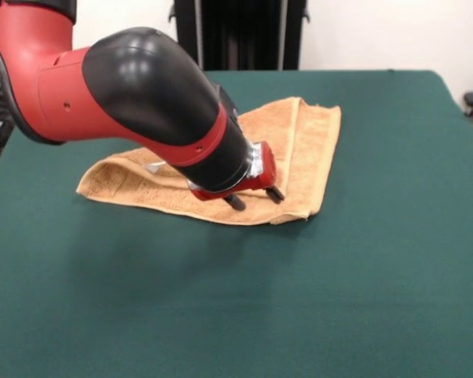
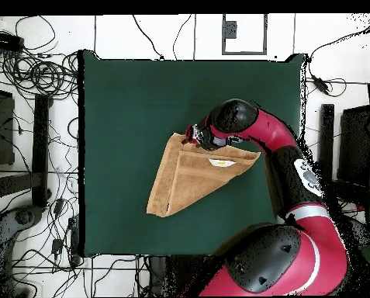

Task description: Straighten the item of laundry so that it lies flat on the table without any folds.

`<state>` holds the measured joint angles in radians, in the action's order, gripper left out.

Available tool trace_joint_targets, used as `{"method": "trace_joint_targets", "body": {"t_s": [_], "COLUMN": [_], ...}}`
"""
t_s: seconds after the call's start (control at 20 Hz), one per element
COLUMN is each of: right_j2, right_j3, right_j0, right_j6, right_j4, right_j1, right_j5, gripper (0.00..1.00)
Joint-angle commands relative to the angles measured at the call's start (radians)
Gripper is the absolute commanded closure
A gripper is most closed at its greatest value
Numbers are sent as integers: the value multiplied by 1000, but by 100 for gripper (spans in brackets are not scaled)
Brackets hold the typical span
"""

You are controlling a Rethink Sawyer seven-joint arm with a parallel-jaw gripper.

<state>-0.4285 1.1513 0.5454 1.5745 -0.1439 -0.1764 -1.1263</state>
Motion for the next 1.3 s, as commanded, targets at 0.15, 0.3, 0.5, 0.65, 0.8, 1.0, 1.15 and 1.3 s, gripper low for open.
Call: {"method": "trace_joint_targets", "body": {"t_s": [0.15, 0.3, 0.5, 0.65, 0.8, 1.0, 1.15, 1.3], "right_j2": [-27, -23, -19, -19, -13, 22, 31, 34], "right_j3": [45, 51, 53, 33, 42, 70, 99, 114], "right_j0": [-57, -54, -53, -56, -60, -99, -114, -115], "right_j6": [88, 79, 78, 79, 82, 128, 157, 157], "right_j4": [72, 74, 82, 81, 66, -10, -32, -19], "right_j1": [49, 47, 44, 52, 29, -49, -85, -104], "right_j5": [-147, -153, -170, -179, -120, 115, 199, 191], "gripper": [0, 0, 0, 0, 0, 0, 0, 0]}}
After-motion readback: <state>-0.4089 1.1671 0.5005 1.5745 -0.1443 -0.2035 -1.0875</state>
